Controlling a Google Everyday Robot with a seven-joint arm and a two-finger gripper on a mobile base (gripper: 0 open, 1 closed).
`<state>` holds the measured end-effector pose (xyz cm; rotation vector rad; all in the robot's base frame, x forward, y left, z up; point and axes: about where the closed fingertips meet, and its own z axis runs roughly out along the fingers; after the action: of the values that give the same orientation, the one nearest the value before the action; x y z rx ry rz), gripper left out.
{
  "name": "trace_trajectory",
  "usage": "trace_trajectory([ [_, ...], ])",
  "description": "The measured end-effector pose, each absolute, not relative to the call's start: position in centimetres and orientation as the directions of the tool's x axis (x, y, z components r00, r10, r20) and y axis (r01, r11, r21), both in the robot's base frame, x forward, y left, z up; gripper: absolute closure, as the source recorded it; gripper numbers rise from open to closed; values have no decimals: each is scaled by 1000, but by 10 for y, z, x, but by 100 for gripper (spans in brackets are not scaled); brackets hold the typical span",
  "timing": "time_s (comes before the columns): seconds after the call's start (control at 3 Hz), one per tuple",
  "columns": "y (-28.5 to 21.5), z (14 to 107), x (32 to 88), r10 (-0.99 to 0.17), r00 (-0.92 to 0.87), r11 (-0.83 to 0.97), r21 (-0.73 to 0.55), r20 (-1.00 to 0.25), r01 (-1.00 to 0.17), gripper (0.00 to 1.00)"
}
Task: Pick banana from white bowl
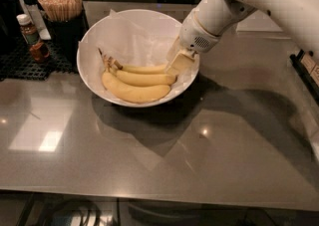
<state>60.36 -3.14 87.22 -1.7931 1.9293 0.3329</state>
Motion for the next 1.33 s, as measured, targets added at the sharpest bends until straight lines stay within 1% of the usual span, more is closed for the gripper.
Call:
trace_trajectory([
  [0.33,-31,872,604,-866,-24,111,-144,-499,-983,75],
  [0.67,-31,872,604,-866,-24,111,-144,-499,-983,73],
  [1.0,-31,872,604,-866,-24,111,-144,-499,-983,58],
  [1.33,-31,872,604,-866,-24,111,-144,-499,-983,33],
])
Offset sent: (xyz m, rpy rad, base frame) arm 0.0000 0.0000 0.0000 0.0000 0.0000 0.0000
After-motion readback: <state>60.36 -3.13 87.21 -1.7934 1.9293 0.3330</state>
